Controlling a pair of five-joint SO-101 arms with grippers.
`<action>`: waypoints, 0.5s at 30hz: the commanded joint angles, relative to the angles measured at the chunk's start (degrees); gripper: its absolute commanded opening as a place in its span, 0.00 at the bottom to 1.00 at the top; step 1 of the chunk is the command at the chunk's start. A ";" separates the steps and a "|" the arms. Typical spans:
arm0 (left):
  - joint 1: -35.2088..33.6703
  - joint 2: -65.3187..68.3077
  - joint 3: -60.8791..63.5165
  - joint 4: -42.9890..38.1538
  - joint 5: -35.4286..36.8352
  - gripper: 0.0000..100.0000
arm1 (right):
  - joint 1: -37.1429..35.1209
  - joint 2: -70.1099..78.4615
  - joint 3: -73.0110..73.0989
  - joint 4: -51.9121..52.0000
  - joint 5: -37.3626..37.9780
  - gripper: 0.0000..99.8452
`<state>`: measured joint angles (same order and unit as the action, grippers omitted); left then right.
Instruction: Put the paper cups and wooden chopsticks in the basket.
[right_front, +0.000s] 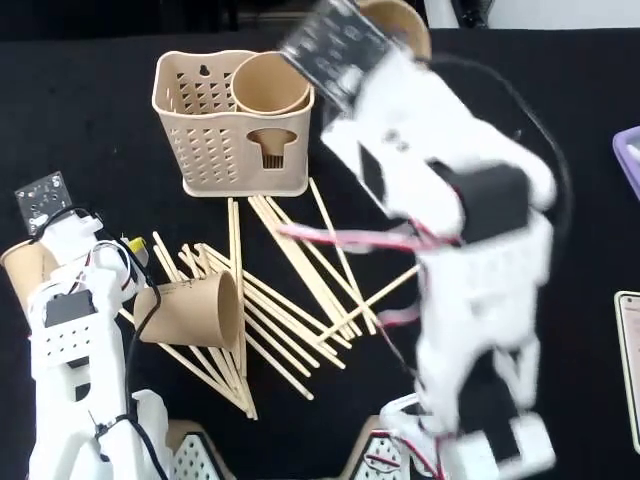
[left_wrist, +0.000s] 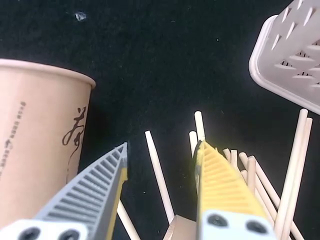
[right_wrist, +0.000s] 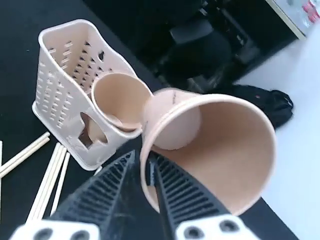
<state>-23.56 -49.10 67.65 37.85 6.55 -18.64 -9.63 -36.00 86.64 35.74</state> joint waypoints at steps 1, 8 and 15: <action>0.66 -1.14 -0.31 -0.62 0.35 0.22 | -2.20 11.47 -15.08 3.52 1.05 0.01; 0.66 -1.14 -0.31 -0.53 0.35 0.22 | -2.20 30.46 -37.67 8.97 1.05 0.01; 0.66 -1.23 0.13 -0.70 0.35 0.22 | -3.43 36.44 -44.79 9.41 1.05 0.01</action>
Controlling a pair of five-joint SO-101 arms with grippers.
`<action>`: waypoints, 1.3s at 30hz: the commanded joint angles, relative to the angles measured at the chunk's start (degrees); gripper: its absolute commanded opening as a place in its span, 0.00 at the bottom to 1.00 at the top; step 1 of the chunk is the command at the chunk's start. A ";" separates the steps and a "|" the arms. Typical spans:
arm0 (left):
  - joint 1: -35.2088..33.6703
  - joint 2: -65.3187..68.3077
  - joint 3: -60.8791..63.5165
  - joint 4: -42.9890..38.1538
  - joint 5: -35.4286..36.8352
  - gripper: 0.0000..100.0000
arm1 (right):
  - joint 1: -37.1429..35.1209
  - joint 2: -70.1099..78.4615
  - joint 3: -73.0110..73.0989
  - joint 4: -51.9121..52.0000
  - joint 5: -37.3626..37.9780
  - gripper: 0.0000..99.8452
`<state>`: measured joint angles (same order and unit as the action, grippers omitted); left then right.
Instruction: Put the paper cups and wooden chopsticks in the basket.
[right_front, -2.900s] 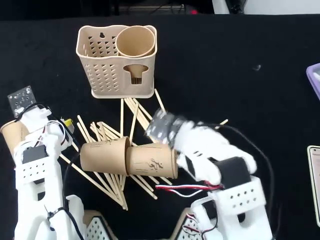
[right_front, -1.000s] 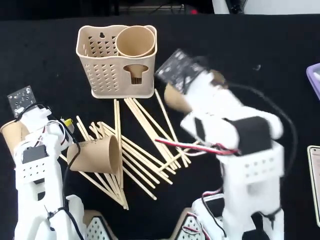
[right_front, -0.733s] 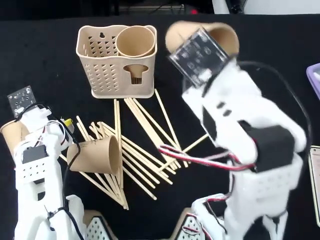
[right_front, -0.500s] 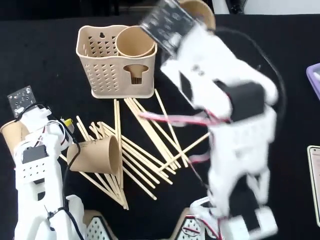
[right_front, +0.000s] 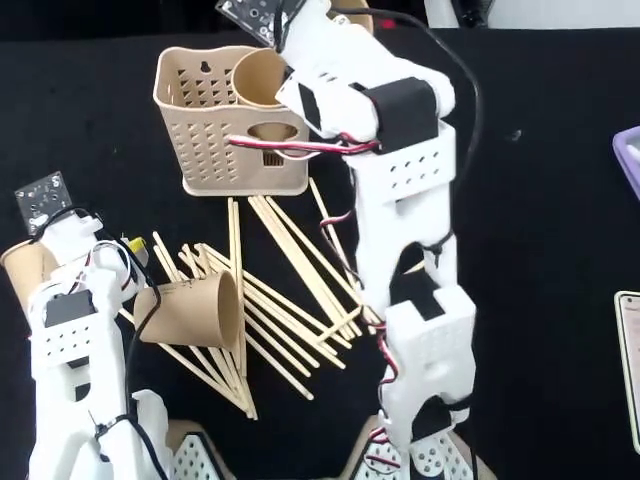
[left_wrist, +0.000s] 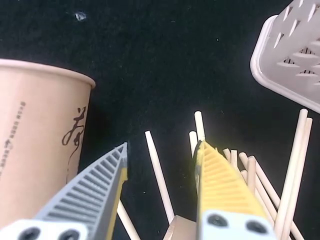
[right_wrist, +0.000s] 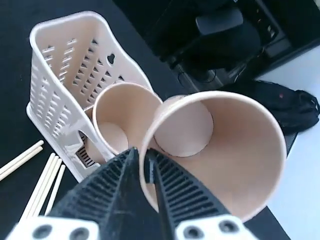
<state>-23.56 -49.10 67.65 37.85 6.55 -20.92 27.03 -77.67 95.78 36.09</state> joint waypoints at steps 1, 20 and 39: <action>0.66 -1.23 0.31 -0.79 0.35 0.22 | -1.41 -0.57 -3.30 0.26 0.70 0.01; 0.66 -1.23 0.31 -0.62 0.35 0.22 | -5.80 0.92 2.95 0.79 3.16 0.02; 0.66 -1.23 0.31 -0.62 0.35 0.22 | -6.77 0.31 -8.48 5.63 -10.55 0.20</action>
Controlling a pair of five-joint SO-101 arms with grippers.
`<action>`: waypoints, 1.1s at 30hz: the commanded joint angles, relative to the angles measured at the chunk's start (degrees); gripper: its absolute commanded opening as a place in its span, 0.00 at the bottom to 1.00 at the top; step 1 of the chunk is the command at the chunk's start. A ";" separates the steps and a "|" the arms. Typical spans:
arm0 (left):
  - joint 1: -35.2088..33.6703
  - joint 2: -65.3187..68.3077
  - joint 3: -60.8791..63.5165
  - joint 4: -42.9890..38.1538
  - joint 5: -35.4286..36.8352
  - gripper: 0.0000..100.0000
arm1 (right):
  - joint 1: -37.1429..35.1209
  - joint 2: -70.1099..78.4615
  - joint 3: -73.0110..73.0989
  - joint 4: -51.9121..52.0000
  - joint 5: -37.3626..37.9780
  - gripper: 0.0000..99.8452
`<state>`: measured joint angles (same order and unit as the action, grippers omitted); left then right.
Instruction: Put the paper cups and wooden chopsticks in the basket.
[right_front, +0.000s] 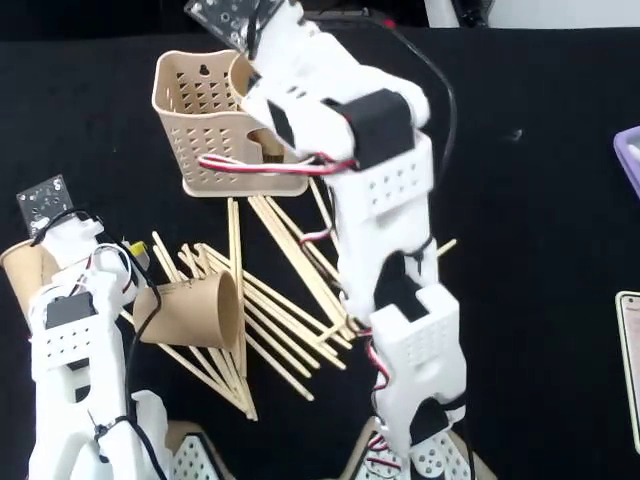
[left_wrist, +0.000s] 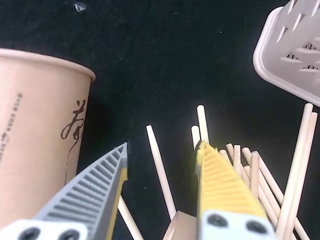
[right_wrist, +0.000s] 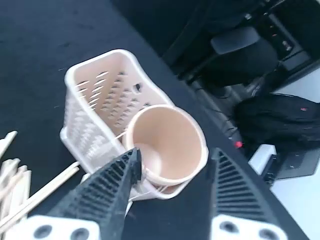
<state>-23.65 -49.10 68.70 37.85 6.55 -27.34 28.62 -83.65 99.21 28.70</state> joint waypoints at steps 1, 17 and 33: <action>0.75 -1.23 -0.75 -0.62 0.35 0.22 | 0.00 -2.24 -1.19 2.20 -5.10 0.19; 0.31 -1.23 -1.01 -0.62 0.35 0.22 | -15.03 -53.41 94.64 -20.84 -17.76 0.19; 0.31 -1.23 -0.66 -0.62 0.35 0.22 | -28.48 -77.23 128.84 -47.12 -39.65 0.19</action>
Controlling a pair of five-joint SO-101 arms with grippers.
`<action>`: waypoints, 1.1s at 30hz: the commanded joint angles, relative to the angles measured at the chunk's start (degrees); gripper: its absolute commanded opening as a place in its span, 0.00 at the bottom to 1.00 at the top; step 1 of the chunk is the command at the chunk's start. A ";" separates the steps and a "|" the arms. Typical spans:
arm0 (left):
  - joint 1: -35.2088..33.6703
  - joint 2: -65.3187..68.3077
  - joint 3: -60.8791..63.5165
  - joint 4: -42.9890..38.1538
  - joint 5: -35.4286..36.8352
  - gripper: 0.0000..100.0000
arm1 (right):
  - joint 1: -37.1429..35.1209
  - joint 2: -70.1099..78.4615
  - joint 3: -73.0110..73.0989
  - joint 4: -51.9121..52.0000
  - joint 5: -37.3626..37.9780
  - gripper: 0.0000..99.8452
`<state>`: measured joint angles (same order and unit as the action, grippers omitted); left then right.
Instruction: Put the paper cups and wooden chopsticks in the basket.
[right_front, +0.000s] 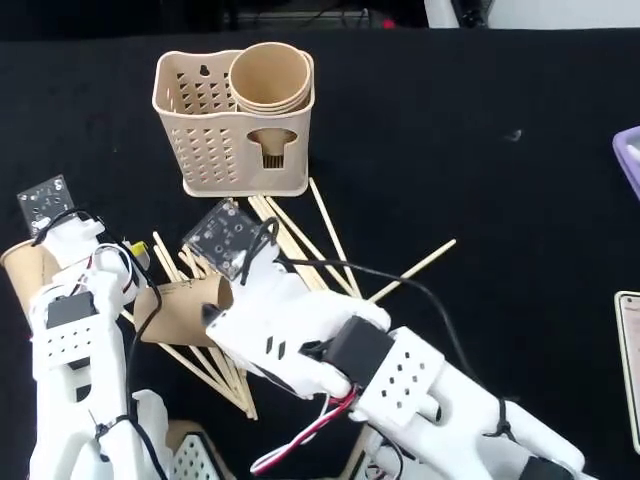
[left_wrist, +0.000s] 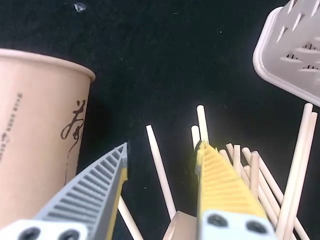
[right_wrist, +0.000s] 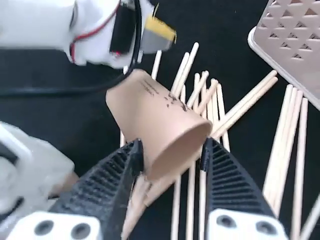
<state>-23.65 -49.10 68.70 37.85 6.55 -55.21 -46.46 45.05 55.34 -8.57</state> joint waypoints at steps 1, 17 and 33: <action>0.31 -1.23 -0.66 -0.62 0.35 0.22 | -0.62 -2.15 1.10 -4.48 -2.55 0.19; 0.48 -1.23 -0.57 -0.88 0.35 0.22 | -4.40 -0.75 20.35 -26.46 -2.20 0.19; 0.31 -1.23 -0.57 -0.70 0.35 0.22 | 1.67 14.46 8.40 -16.97 5.71 0.03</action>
<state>-23.65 -49.10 68.70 37.85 6.55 -57.67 -31.69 59.47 33.01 -8.13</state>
